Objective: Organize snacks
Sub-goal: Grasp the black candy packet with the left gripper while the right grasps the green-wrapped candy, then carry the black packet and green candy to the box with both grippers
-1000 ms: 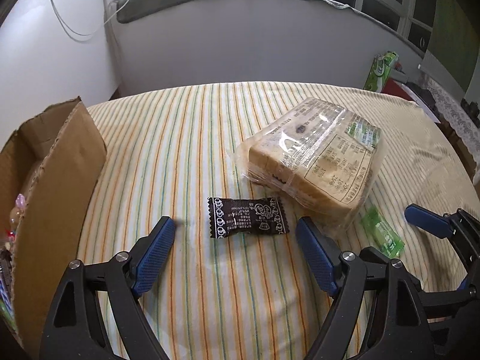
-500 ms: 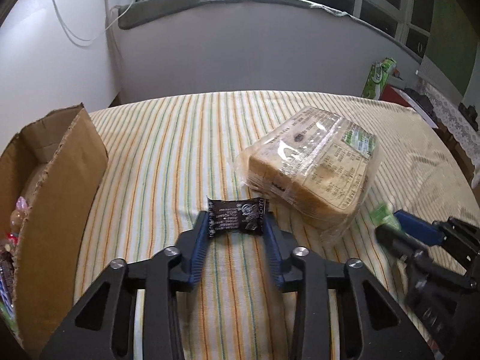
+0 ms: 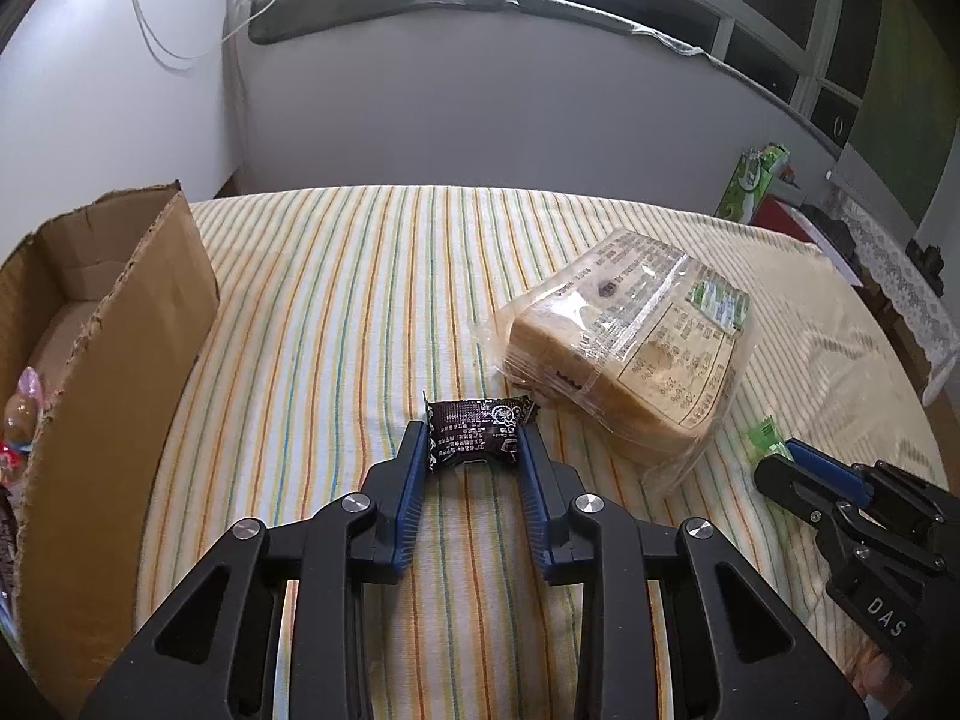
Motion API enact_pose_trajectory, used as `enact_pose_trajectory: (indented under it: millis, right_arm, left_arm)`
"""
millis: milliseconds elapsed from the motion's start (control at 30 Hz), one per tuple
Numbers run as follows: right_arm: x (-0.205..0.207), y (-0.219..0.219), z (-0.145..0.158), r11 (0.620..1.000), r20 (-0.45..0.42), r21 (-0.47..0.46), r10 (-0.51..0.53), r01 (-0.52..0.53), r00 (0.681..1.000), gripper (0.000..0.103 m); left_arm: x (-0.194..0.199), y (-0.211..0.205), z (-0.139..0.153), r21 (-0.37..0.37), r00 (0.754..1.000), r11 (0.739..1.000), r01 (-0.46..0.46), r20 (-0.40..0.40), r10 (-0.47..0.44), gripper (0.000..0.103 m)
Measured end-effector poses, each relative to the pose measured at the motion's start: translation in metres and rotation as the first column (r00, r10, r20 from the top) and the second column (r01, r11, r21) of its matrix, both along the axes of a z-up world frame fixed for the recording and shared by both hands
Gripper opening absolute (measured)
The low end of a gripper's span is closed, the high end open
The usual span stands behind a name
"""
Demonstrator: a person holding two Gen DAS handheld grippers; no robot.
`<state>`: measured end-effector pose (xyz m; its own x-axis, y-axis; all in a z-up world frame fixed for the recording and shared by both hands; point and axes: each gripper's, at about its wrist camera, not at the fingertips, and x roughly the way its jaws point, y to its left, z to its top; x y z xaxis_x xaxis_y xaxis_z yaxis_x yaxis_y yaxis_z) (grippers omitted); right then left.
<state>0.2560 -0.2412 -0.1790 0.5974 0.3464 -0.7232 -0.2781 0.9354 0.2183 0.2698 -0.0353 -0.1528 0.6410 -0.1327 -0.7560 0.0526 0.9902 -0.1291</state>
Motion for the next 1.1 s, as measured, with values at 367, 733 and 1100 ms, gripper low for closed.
enact_pose_trajectory:
  millis: [367, 733, 1100]
  right_arm:
    - [0.000, 0.010, -0.001, 0.998, 0.006, -0.070, 0.003, -0.002, 1.000, 0.022]
    - [-0.072, 0.023, 0.020, 0.994, 0.089, -0.100, -0.027, 0.036, 0.996, 0.022]
    - [-0.158, 0.014, 0.115, 0.997, 0.301, -0.038, -0.051, 0.065, 0.952, 0.022]
  left_arm:
    - [-0.004, 0.012, 0.000, -0.054, 1.000, 0.999, -0.002, 0.001, 0.003, 0.027]
    - [-0.044, 0.013, 0.028, -0.031, 0.994, 0.999, 0.039, 0.104, -0.036, 0.027]
    - [-0.180, 0.029, 0.111, -0.068, 0.942, 0.993, 0.100, 0.329, -0.072, 0.027]
